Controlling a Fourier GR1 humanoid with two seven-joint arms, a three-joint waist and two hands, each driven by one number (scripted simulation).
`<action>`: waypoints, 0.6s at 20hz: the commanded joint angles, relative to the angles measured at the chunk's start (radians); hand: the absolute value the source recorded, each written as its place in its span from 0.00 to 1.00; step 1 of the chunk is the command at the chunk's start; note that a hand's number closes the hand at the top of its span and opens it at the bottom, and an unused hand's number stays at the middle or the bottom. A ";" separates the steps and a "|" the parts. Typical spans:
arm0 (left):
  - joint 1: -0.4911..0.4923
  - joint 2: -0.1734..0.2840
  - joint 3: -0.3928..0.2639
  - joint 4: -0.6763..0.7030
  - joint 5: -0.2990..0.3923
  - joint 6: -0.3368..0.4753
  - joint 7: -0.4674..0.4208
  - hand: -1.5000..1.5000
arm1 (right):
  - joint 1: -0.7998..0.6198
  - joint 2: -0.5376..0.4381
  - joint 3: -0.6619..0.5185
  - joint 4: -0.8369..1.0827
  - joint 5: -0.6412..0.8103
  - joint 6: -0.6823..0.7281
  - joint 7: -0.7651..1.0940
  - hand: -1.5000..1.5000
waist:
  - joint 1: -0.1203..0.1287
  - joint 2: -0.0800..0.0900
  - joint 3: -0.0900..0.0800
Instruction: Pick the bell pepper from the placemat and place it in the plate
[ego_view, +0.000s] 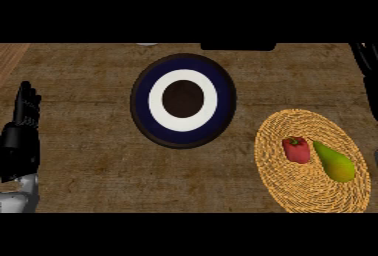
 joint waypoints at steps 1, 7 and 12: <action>-0.043 0.022 0.032 0.064 0.013 -0.073 0.000 0.50 | 0.001 0.080 -0.007 0.002 0.001 0.032 -0.098 0.00 | -0.017 0.001 -0.004; -0.036 0.002 -0.075 0.061 0.027 -0.134 0.090 0.50 | 0.029 -0.123 0.036 -0.192 0.301 0.067 -0.249 0.00 | -0.120 -0.025 -0.046; -0.117 -0.068 -0.163 0.085 0.030 -0.173 0.152 0.50 | 0.304 0.253 0.249 -0.105 0.402 -0.131 -0.504 0.00 | -0.049 0.013 0.001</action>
